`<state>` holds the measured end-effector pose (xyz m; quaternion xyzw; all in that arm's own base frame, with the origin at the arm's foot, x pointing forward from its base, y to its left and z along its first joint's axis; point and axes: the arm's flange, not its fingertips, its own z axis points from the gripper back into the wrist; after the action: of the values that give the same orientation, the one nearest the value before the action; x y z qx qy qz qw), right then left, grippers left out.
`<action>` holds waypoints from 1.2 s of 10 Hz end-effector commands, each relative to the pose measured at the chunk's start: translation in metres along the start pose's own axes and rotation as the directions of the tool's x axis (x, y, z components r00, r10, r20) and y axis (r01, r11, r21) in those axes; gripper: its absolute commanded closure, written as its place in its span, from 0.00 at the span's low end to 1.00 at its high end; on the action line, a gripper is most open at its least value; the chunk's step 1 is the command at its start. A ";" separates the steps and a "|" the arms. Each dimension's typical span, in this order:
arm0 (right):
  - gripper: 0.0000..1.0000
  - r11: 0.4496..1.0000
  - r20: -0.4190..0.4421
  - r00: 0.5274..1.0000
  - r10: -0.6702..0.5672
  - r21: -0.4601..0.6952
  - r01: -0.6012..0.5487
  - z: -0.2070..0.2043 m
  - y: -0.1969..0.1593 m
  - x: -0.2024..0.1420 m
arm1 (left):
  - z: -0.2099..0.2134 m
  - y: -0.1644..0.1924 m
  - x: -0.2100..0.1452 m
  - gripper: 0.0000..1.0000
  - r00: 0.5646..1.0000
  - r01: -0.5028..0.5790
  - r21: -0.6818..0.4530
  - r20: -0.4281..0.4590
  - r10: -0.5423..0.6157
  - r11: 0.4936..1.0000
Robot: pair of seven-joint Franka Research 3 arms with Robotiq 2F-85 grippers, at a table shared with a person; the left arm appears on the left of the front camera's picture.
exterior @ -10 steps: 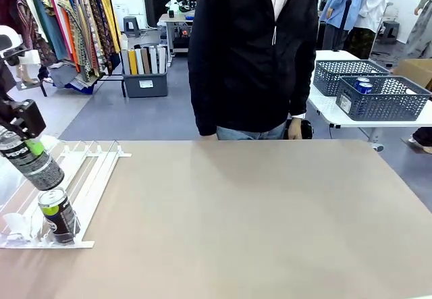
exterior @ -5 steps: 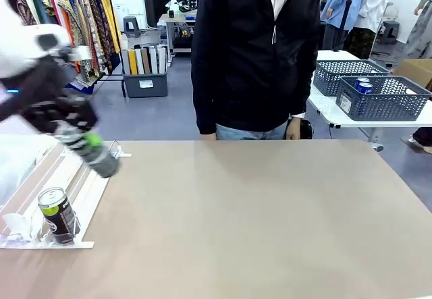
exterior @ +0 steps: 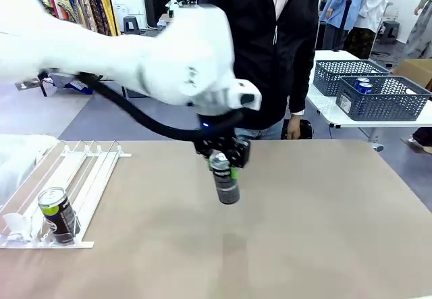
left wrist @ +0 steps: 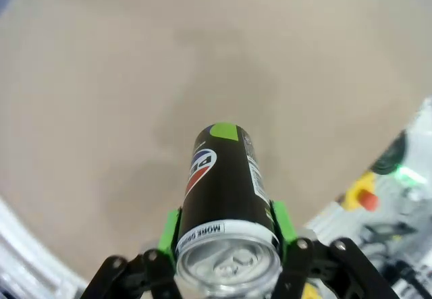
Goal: Retrieve and store the cans from the dispenser.
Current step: Pick up one can from the Automatic Can Dispenser and place it in the middle of the table.
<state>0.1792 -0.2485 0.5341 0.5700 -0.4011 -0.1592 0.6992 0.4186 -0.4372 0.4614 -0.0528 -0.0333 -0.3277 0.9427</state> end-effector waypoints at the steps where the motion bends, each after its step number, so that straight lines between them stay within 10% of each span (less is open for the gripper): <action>1: 0.00 0.999 0.011 1.000 0.025 0.022 -0.025 -0.002 0.001 0.002 | -0.008 -0.003 0.034 1.00 0.999 0.043 0.098 -0.030 -0.040 0.994; 6: 0.00 0.999 0.011 1.000 0.025 0.022 -0.025 -0.002 0.001 0.002 | -0.052 0.000 0.041 1.00 0.992 0.075 0.090 -0.112 -0.065 0.993; 7: 0.00 0.999 0.011 1.000 0.025 0.022 -0.025 -0.002 0.001 0.002 | -0.053 0.001 0.043 0.66 0.991 0.076 0.083 -0.120 -0.066 0.994; 8: 0.00 0.999 0.011 1.000 0.025 0.022 -0.025 -0.002 0.001 0.002 | -0.053 0.000 0.043 0.10 0.990 0.080 0.082 -0.127 -0.069 0.993; 12: 0.00 0.999 0.011 1.000 0.025 0.022 -0.025 -0.002 0.001 0.002 | -0.047 0.000 0.040 0.00 0.992 0.077 0.082 -0.108 -0.068 0.994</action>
<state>0.1792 -0.2485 0.5341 0.5700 -0.4011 -0.1592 0.6992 0.4529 -0.4717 0.4130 0.0113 0.0015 -0.3616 0.9323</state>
